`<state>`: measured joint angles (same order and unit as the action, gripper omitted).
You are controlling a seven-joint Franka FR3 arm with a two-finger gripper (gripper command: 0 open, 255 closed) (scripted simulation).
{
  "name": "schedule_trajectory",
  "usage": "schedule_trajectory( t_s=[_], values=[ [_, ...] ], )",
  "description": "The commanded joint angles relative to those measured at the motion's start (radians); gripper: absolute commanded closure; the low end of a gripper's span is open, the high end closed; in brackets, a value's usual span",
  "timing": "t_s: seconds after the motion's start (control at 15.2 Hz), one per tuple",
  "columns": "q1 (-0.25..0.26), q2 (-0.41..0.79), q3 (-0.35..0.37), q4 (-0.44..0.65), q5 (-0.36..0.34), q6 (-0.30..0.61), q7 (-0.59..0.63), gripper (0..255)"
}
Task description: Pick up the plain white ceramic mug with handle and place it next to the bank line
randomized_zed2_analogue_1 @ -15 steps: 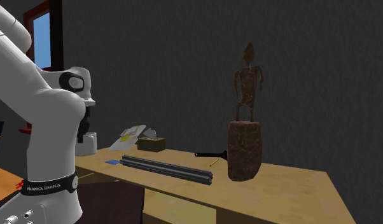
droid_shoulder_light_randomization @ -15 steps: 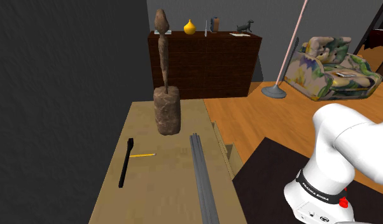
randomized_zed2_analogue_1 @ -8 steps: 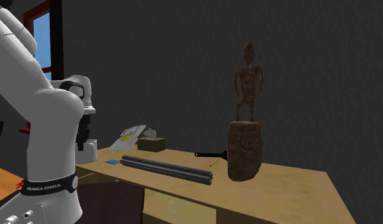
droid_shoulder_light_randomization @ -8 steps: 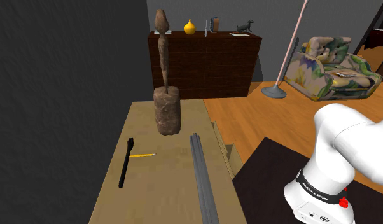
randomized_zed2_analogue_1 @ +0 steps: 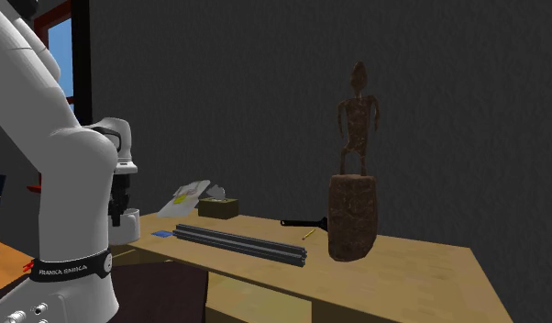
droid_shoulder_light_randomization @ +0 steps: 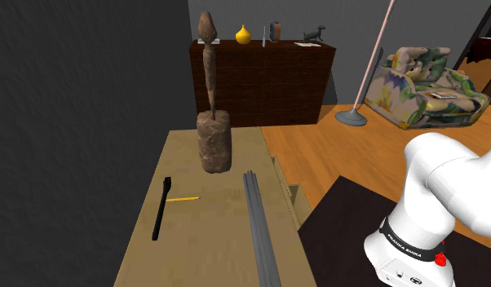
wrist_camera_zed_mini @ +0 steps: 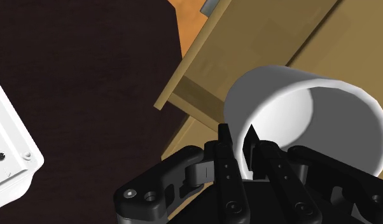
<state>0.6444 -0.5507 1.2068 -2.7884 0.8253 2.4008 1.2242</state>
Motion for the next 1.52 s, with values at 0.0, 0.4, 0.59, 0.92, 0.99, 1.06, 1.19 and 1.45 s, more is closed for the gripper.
schedule_trajectory(
  t_s=[0.0,0.4,0.59,0.92,0.99,1.06,1.19,1.45],
  values=[
    [-0.002,0.002,0.002,0.000,0.000,0.003,0.000,255],
    [-0.002,0.002,0.002,0.000,0.000,0.003,0.000,0],
    [-0.002,0.002,0.002,0.000,0.000,0.003,0.000,0],
    [0.093,-0.146,-0.163,0.030,-0.051,-0.194,0.013,0],
    [0.093,-0.146,-0.163,0.030,-0.051,-0.193,0.013,0],
    [0.093,-0.146,-0.163,0.030,-0.051,-0.193,0.013,0],
    [0.093,-0.146,-0.163,0.030,-0.051,-0.193,0.013,0],
    [0.093,-0.146,-0.163,0.030,-0.051,-0.193,0.013,0]
  ],
)
